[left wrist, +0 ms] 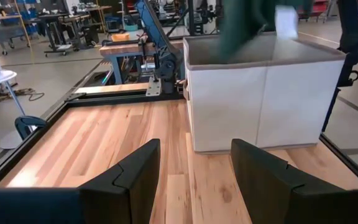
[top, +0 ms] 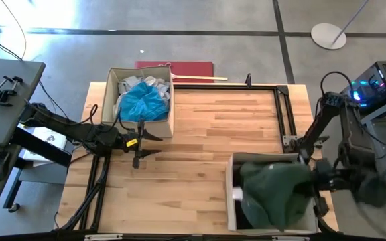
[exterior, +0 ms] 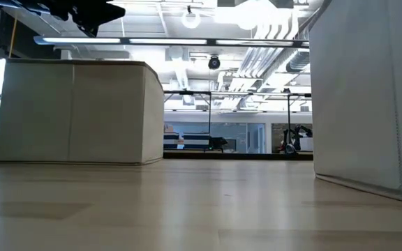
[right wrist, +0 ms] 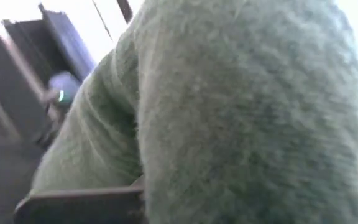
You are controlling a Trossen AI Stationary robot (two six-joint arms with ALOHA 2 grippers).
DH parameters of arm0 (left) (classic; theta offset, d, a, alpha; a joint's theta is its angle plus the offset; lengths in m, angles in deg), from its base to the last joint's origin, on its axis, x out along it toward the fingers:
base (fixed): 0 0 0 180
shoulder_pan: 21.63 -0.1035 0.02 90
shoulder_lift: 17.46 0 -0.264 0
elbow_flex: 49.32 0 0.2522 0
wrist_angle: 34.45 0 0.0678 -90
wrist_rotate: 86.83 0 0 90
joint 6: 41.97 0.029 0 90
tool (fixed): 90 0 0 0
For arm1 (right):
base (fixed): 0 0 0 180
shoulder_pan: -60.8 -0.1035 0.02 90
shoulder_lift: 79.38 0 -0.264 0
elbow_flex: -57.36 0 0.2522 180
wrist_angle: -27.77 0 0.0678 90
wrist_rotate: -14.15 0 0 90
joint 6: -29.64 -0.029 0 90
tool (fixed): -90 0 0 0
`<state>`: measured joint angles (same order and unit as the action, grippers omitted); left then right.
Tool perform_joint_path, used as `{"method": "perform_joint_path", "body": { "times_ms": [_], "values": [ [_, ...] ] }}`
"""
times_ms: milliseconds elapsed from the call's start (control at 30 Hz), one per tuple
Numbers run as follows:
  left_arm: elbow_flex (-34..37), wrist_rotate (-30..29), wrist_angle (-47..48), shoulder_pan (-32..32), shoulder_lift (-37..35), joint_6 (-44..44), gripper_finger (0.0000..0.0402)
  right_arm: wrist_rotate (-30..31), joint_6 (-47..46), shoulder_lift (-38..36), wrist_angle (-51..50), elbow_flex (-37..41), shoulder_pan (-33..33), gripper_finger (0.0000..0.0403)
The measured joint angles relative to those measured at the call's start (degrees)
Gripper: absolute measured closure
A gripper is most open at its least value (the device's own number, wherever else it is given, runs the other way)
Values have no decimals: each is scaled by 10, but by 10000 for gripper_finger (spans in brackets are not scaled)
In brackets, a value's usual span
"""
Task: Sort clothes
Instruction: Put the green polo shirt into the bottom laundry organizer
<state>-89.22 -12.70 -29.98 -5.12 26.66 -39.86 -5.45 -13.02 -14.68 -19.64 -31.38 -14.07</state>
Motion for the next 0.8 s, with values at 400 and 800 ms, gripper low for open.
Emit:
{"method": "perform_joint_path", "body": {
  "times_ms": [400,800],
  "values": [
    [1,-2,-11,0,0,0,211,-516,-676,96,-516,37,137,368],
    [1,-4,-11,0,0,0,211,-712,-488,107,-81,280,255,368]
  ]
}}
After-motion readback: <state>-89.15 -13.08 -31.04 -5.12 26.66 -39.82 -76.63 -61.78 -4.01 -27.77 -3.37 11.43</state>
